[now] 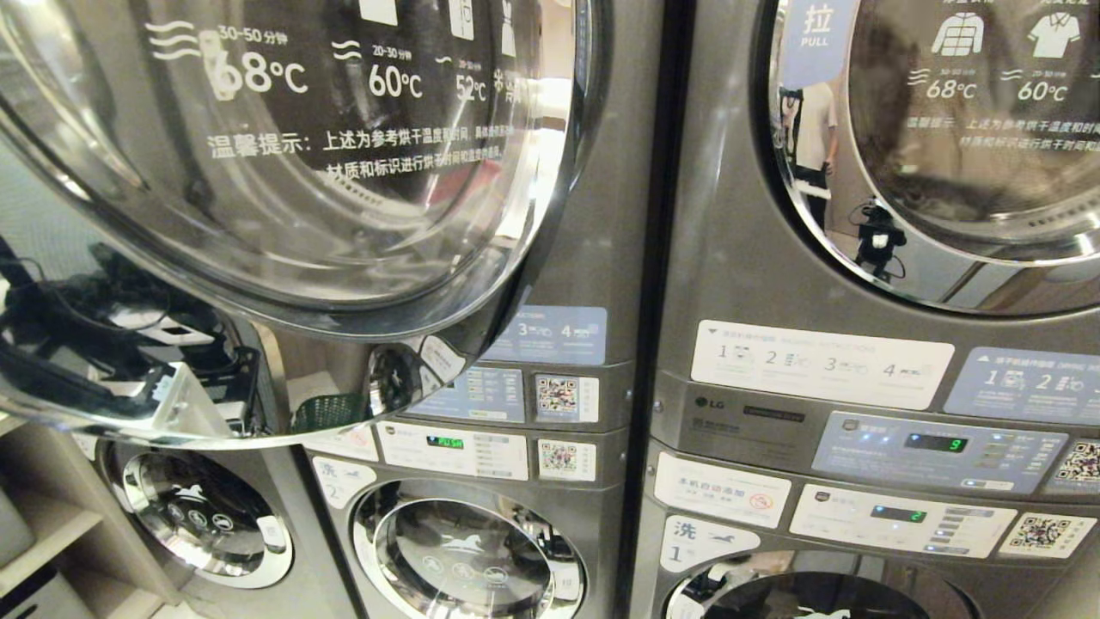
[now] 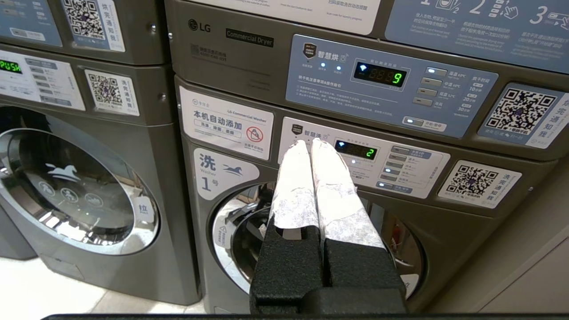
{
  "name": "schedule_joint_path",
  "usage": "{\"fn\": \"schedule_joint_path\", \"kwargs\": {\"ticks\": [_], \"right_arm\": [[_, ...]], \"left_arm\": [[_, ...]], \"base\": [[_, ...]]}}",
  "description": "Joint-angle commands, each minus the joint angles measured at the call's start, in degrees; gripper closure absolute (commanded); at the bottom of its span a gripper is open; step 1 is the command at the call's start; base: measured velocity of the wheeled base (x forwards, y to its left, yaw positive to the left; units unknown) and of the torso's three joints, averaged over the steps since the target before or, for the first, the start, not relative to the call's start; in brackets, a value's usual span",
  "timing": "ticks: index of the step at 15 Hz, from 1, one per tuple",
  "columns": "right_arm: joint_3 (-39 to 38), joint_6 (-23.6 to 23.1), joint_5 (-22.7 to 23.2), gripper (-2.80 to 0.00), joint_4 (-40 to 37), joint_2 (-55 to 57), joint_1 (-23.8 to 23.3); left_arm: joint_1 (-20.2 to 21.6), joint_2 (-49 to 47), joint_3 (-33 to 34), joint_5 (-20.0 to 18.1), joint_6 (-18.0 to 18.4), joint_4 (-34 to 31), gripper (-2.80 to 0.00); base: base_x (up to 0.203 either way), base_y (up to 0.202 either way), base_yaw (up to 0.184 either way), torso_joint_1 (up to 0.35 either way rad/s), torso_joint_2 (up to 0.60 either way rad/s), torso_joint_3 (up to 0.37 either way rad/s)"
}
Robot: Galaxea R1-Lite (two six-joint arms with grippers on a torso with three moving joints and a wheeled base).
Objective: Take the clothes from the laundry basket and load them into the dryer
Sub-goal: Close the dryer
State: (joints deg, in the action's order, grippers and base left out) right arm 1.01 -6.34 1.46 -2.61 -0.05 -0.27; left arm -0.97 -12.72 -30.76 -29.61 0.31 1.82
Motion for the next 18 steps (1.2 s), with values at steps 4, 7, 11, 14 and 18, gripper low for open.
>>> {"fn": "schedule_joint_path", "kwargs": {"ticks": [4, 7, 11, 14, 18], "right_arm": [[0.0, -0.2, 0.5, 0.0, 0.0, 0.0, 0.0], [0.0, -0.2, 0.5, 0.0, 0.0, 0.0, 0.0], [0.0, -0.2, 0.5, 0.0, -0.1, 0.0, 0.1], [0.0, -0.2, 0.6, 0.0, -0.1, 0.0, 0.1], [0.0, -0.1, 0.6, 0.0, -0.1, 0.0, 0.1]], "left_arm": [[-8.2, -28.7, -30.5, -9.9, -8.0, -0.1, 0.0], [-15.6, -35.2, -36.4, -11.9, -10.2, 0.0, 0.0], [-15.6, -40.0, -39.7, -10.9, -8.3, 0.4, 0.0], [-15.3, -40.0, -39.1, -1.6, -1.8, 0.0, 0.0], [-15.2, -38.5, -38.8, 13.6, 2.2, -0.2, 0.0]], "base": [[0.0, 0.0, 0.0, 0.0, 0.0, 0.0], [0.0, 0.0, 0.0, 0.0, 0.0, 0.0], [0.0, 0.0, 0.0, 0.0, 0.0, 0.0], [0.0, 0.0, 0.0, 0.0, 0.0, 0.0], [0.0, 0.0, 0.0, 0.0, 0.0, 0.0]]}}
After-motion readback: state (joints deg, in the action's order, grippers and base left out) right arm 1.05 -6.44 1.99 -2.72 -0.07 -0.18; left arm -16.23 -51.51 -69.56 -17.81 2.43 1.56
